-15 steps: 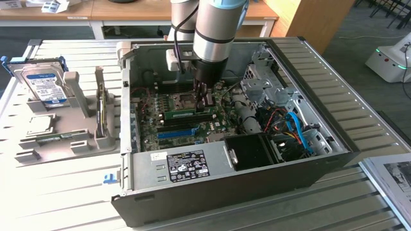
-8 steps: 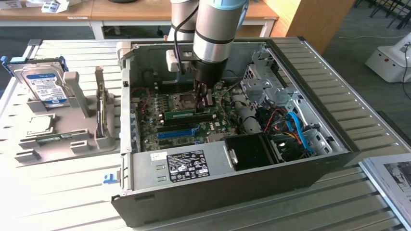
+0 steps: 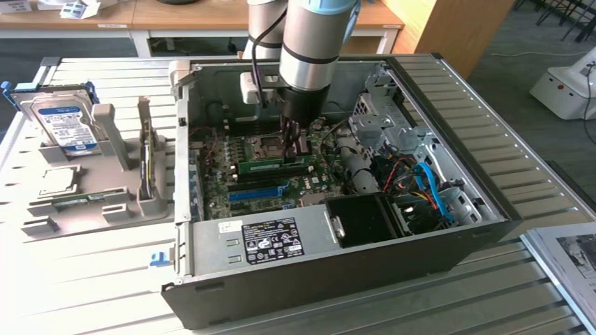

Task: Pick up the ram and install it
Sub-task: 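Insert the ram into the slot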

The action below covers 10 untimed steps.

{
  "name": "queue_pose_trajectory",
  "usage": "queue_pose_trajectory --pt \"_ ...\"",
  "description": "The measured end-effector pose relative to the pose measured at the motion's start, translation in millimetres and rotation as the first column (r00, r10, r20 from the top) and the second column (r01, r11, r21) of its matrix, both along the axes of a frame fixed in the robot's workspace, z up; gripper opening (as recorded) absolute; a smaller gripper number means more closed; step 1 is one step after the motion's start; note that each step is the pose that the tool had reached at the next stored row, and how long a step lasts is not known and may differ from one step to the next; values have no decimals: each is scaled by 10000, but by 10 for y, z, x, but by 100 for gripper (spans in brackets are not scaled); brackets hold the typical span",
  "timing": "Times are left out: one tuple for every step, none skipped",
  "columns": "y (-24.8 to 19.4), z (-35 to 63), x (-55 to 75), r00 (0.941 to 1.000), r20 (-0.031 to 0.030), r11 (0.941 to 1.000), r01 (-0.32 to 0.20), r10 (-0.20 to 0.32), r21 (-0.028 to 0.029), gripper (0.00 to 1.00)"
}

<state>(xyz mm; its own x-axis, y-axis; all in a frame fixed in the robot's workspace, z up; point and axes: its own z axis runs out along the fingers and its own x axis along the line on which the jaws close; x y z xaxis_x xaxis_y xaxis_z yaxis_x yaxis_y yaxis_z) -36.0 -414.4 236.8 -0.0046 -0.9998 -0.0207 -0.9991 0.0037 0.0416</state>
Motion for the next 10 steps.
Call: queue_pose_trajectory --pt "0 0 -1 10000 1 10000 -1 1 0 11" --pt "0 0 -1 10000 0 10000 -1 1 -1 11" --pt "-1 1 -1 10000 0 10000 -1 1 -1 11" --pt "-1 1 -1 10000 0 10000 -1 1 -1 11" --pt "0 0 -2 10000 0 10000 -1 1 -1 11" --pt "-1 -2 -2 10000 2 10000 0 0 -1 11" --pt "-1 -4 -2 10000 3 10000 0 0 -1 11" --pt "-1 -6 -2 10000 3 10000 0 0 -2 11" --pt "-1 -9 -2 10000 3 10000 -1 1 -1 11" --pt "-1 -11 -2 10000 4 10000 0 0 -1 11"
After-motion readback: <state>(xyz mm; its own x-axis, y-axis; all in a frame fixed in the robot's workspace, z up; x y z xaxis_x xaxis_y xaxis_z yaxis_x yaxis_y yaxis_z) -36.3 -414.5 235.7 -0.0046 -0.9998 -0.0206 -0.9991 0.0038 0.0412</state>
